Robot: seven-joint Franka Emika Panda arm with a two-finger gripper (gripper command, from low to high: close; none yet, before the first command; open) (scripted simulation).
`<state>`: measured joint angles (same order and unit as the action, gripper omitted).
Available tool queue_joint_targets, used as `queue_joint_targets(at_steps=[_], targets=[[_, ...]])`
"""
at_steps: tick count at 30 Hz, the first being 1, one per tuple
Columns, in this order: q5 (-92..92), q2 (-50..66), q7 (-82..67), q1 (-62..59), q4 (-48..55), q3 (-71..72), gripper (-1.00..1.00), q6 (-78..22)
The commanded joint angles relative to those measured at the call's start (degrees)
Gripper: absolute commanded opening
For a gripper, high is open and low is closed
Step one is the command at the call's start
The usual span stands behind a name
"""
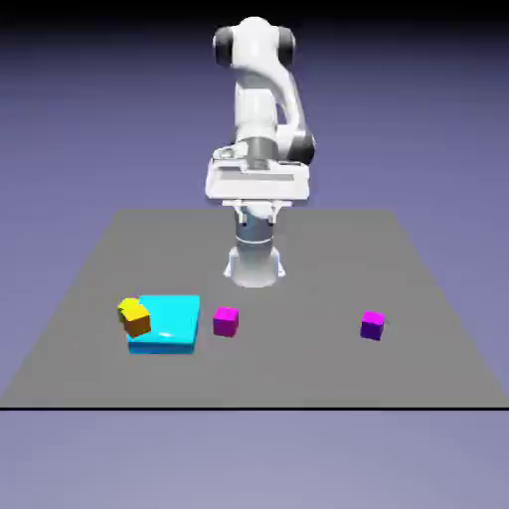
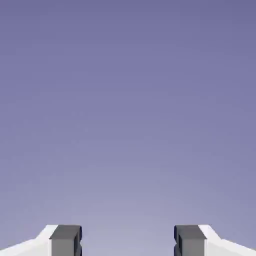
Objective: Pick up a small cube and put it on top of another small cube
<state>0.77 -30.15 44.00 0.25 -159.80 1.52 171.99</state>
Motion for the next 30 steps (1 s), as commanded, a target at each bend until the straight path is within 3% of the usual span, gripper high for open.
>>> queue_joint_targets(at_steps=[1, 30], targets=[[0.64, 2.08, 1.28, -0.37, 1.0, 1.26, 0.0, -1.67], [18.83, 61.3, 37.72, -10.82, 29.39, 37.2, 0.0, -49.26]])
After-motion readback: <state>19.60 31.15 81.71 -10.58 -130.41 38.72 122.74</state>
